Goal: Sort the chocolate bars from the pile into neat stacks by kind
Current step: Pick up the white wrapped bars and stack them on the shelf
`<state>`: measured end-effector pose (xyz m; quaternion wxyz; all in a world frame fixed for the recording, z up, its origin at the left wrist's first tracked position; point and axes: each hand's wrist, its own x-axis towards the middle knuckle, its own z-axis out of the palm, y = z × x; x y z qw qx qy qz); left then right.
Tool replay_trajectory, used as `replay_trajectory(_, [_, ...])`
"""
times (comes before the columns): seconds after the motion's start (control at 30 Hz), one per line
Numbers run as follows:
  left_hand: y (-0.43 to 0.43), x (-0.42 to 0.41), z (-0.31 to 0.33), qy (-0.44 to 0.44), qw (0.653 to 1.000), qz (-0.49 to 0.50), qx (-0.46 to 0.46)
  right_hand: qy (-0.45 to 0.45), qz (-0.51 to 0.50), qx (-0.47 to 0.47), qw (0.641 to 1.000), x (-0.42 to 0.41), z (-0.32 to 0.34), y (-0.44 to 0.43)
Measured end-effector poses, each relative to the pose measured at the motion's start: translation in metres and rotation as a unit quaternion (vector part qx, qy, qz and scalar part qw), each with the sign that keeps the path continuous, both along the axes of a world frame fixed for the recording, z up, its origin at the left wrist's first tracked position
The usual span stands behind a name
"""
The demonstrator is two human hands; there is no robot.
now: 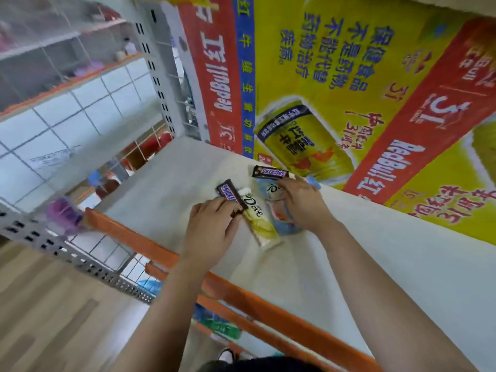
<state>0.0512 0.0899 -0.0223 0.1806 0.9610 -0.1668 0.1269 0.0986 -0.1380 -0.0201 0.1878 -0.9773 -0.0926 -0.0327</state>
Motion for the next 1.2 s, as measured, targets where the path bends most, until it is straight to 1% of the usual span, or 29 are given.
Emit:
replay_trajectory(0.17, [0.008,0.031,-0.001,-0.013,0.998,-0.067,-0.011,0.046,-0.105,-0.088,0.99,-0.004,0.005,0.003])
replay_trajectory(0.23, [0.002,0.042,0.0,-0.021,0.995,-0.1,-0.017,0.054,-0.149,-0.101,0.982,-0.012,0.004,-0.002])
replay_trajectory(0.3, [-0.008,0.053,0.001,-0.026,0.991,-0.133,-0.01,0.056,-0.2,-0.091,0.974,-0.024,0.002,-0.009])
replay_trajectory(0.37, [-0.021,0.062,0.005,-0.017,0.986,-0.165,0.0,0.041,-0.243,-0.07,0.967,-0.036,0.0,-0.015])
replay_trajectory(0.43, [-0.036,0.069,0.008,0.017,0.978,-0.206,0.016,0.019,-0.28,-0.023,0.959,-0.048,0.0,-0.022])
replay_trajectory(0.5, [-0.049,0.077,0.008,0.059,0.966,-0.243,0.062,0.01,-0.31,0.028,0.95,-0.06,0.005,-0.028])
replay_trajectory(0.57, [-0.058,0.082,0.007,0.081,0.955,-0.269,0.096,0.008,-0.326,0.051,0.944,-0.071,0.009,-0.034])
replay_trajectory(0.67, [-0.067,0.086,0.004,0.103,0.947,-0.286,0.106,-0.014,-0.332,0.063,0.941,-0.086,0.012,-0.042])
replay_trajectory(0.8, [-0.083,0.087,0.005,0.077,0.945,-0.29,0.131,-0.041,-0.366,0.101,0.924,-0.104,0.012,-0.052])
replay_trajectory(0.87, [-0.094,0.082,0.009,0.075,0.948,-0.286,0.115,-0.053,-0.377,0.11,0.918,-0.116,0.012,-0.058])
replay_trajectory(0.97, [-0.109,0.069,0.017,0.076,0.952,-0.293,0.045,-0.073,-0.395,0.111,0.909,-0.139,0.014,-0.069])
replay_trajectory(1.1, [-0.132,0.044,0.024,0.075,0.946,-0.317,-0.007,-0.073,-0.447,0.118,0.884,-0.177,0.019,-0.089])
replay_trajectory(1.2, [-0.162,0.018,0.027,0.04,0.935,-0.351,-0.027,-0.095,-0.478,0.096,0.868,-0.213,0.019,-0.112])
